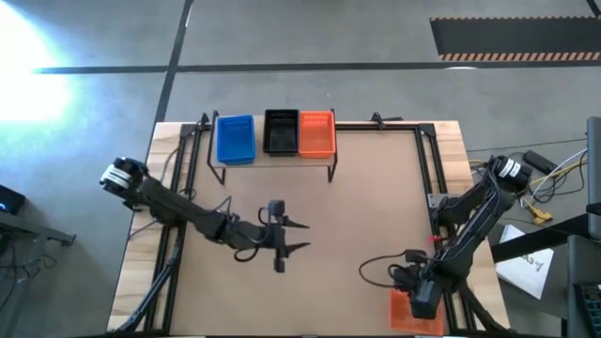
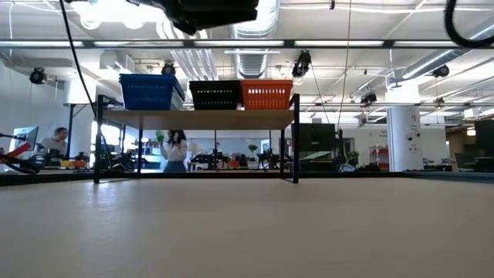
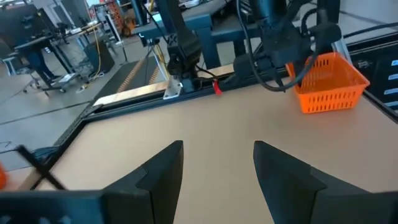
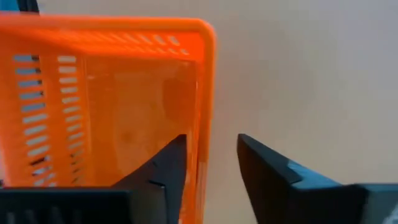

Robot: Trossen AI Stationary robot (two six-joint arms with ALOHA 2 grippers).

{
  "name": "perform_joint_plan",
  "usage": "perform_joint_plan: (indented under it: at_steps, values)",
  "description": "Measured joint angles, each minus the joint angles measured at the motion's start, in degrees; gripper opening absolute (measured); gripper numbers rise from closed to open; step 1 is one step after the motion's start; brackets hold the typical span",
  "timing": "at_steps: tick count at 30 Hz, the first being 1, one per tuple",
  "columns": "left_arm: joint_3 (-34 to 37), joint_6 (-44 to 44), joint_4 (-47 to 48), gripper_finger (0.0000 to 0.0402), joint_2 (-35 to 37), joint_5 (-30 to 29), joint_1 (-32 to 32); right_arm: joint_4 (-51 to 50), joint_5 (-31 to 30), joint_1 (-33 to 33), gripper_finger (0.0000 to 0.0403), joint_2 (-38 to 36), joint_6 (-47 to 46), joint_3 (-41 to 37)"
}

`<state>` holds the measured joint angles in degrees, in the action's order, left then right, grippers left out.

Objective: Stack baskets on shelf by color
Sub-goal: Stack the orange basket on top of the orange basket on the shelf

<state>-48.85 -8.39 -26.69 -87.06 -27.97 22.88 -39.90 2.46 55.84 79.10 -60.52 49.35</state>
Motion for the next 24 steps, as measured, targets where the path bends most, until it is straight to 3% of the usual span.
perform_joint_plan:
  at_steps: [4, 7, 13, 21, 24]
  values:
    - [-0.7, 0.0, -5.0, 0.018, -4.8, 0.0, 0.0, -0.5, -0.4, -1.6, 0.0076, 2.7, 8.1, 0.8]
    - [-2.0, 0.0, -5.3, 0.018, -6.4, 0.0, 0.0, -1.8, -4.5, -5.1, 0.0026, 3.5, 18.2, 2.1]
    - [-2.2, 0.4, -4.8, 0.018, -5.7, -0.6, 1.4, -1.5, -16.2, -17.4, 0.0013, 3.5, 42.3, 5.5]
    - [-2.2, 6.5, 9.2, 0.018, -1.6, -20.8, 6.9, 14.2, -19.8, -33.1, 0.0013, 4.7, 68.6, 7.7]
    - [-2.0, 9.7, 11.2, 0.018, -0.9, -22.3, 8.0, 20.4, -19.9, -38.5, 0.0014, 5.2, 71.0, 7.7]
